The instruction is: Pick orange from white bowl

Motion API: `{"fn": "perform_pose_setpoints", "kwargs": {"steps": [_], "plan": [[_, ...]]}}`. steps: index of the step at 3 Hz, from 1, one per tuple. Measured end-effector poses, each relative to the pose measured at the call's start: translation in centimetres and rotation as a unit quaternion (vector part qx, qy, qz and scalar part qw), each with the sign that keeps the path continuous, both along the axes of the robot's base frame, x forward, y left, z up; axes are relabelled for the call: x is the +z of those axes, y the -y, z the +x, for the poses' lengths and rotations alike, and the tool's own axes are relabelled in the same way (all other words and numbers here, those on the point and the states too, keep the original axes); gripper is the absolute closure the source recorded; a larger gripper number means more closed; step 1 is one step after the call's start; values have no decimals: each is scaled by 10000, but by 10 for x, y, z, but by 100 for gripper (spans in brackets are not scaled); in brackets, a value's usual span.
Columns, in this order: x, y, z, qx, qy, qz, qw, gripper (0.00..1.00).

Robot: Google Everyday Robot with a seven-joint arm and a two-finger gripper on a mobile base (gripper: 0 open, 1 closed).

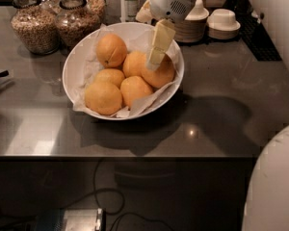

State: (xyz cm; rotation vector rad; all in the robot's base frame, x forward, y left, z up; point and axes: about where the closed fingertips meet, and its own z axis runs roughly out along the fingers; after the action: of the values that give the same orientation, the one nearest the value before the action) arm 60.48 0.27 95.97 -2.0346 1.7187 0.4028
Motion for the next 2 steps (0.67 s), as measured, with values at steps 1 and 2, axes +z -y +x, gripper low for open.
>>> {"fn": "perform_pose_setpoints", "kwargs": {"steps": [1, 2], "plan": [[-11, 5, 3, -183, -109, -24, 9998, 0], [-24, 23, -5, -496, -353, 66, 9981, 0]]}}
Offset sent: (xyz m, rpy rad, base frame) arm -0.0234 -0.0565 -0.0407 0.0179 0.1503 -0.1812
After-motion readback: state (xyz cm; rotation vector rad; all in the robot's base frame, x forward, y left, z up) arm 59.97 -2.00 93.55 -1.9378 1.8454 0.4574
